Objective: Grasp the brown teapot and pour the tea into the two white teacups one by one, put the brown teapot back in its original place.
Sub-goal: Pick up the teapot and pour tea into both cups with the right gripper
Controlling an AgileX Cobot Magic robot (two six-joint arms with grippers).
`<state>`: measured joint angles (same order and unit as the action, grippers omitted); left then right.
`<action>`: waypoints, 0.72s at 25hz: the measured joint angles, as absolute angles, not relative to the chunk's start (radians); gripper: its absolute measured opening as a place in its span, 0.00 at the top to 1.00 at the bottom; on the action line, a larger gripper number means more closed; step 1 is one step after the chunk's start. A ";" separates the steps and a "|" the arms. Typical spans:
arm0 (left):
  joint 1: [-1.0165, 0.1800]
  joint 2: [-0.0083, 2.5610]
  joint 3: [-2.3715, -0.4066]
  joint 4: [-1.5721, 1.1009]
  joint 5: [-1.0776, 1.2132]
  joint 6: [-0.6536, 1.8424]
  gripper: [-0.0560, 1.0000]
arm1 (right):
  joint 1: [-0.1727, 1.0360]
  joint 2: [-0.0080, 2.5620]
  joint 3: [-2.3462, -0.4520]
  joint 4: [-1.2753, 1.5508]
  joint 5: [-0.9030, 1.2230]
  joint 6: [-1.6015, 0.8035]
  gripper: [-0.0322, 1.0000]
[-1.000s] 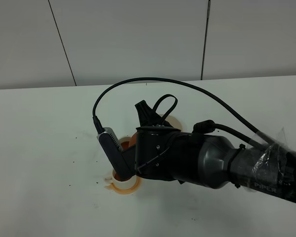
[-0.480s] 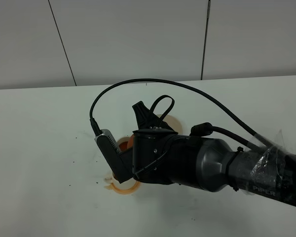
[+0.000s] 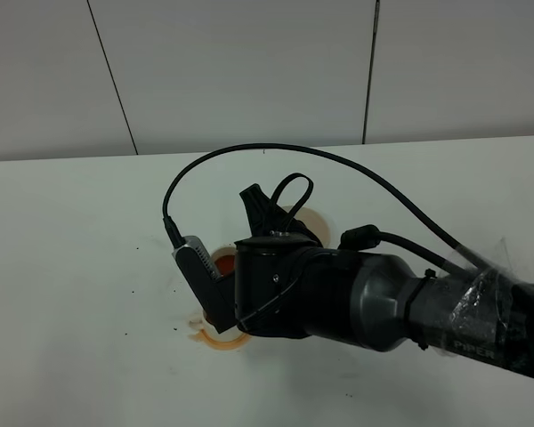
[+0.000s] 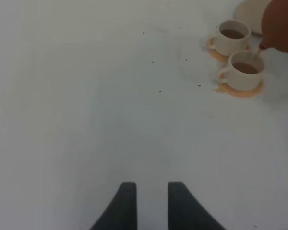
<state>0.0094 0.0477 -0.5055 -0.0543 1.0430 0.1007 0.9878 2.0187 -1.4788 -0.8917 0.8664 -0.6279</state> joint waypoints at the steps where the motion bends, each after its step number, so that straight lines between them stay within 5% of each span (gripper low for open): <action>1: 0.009 0.048 -0.505 -0.054 1.043 0.101 0.73 | 0.989 2.019 -1.479 -0.893 0.871 -0.628 0.88; 18: 0.009 0.048 -0.505 -0.054 1.043 0.101 0.73 | 1.009 2.019 -1.479 -0.923 0.881 -0.628 0.88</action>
